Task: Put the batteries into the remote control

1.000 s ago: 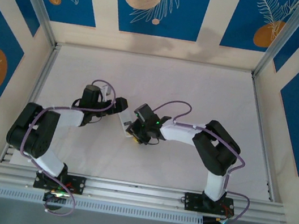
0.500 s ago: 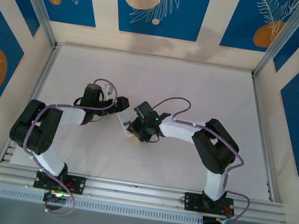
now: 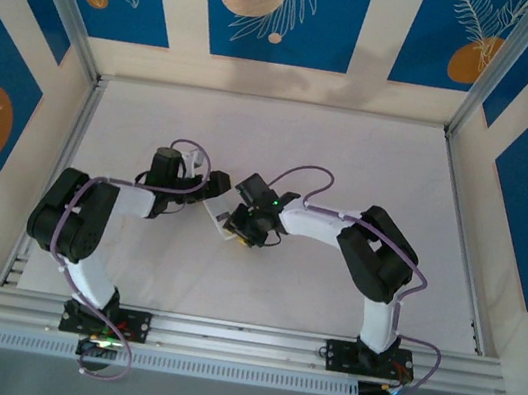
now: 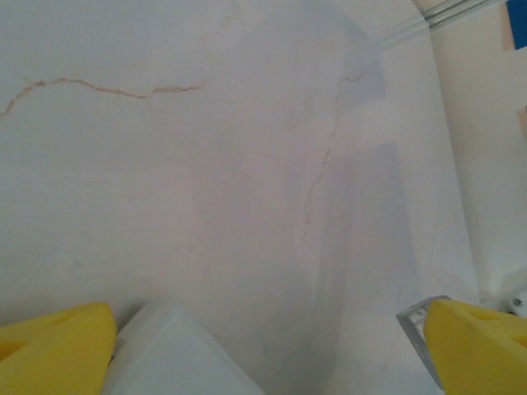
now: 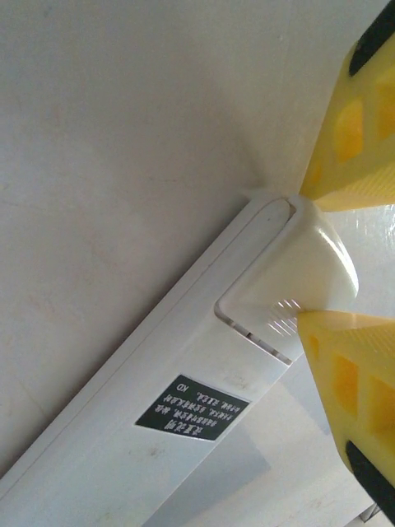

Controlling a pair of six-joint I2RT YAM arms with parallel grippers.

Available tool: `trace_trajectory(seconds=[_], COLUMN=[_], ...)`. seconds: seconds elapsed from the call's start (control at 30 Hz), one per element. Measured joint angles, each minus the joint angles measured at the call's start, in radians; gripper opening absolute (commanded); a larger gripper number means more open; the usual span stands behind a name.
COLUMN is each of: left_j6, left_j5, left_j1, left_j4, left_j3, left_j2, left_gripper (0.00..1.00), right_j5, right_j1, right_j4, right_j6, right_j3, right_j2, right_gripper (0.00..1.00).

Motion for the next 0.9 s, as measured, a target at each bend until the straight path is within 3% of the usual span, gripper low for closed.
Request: trace_trajectory(seconds=[0.9], left_j6=[-0.026], left_j5=[0.016], left_j1=[0.000], left_j4=[0.158], left_j3=[-0.101], left_j2=[0.000], left_gripper=[0.79], right_j5=[-0.008], right_j1=[-0.011], right_j4=[-0.083], right_j6=[-0.036], right_j3=[0.058], right_j2=[0.018], right_gripper=[0.37])
